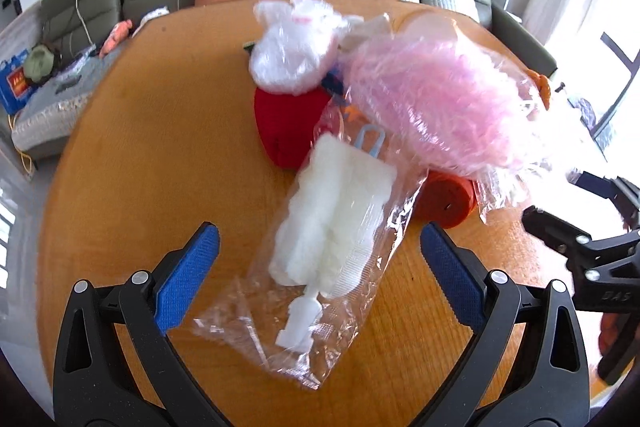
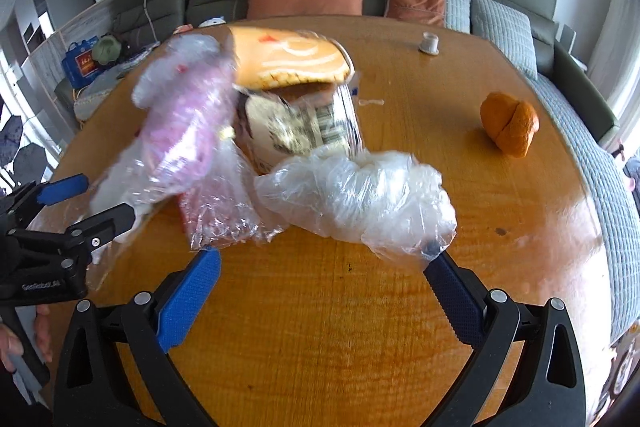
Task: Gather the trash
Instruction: 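Grasp the foam-filled plastic bag with left gripper while right gripper grasps pink shredded-plastic bag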
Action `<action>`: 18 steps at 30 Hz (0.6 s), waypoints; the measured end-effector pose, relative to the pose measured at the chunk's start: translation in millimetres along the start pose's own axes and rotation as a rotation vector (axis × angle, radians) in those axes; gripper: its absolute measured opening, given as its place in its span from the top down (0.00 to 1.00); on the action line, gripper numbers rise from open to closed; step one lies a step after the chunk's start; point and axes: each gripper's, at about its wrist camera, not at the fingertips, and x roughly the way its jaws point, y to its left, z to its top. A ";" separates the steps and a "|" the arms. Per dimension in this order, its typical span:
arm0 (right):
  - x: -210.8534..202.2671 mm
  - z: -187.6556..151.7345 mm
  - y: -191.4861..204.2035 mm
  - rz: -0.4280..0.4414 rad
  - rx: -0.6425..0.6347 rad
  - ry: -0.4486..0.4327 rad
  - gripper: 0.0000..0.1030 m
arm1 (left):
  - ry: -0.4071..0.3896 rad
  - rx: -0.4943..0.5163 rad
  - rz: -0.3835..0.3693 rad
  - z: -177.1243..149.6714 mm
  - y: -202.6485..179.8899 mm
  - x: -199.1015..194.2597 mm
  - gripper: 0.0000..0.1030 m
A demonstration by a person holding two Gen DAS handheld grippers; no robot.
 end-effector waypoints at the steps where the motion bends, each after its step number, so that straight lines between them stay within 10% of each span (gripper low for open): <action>1: -7.8 4.0 1.7 0.005 -0.011 -0.005 0.03 | 0.000 0.010 0.004 2.0 -0.1 -2.9 0.06; 14: -37.1 53.2 31.9 0.096 -0.093 -0.036 0.12 | 0.139 0.066 -0.024 13.4 9.8 35.1 0.12; 18: -33.8 62.6 48.3 0.129 -0.110 -0.049 0.12 | 0.132 0.059 -0.076 8.2 14.0 31.9 0.47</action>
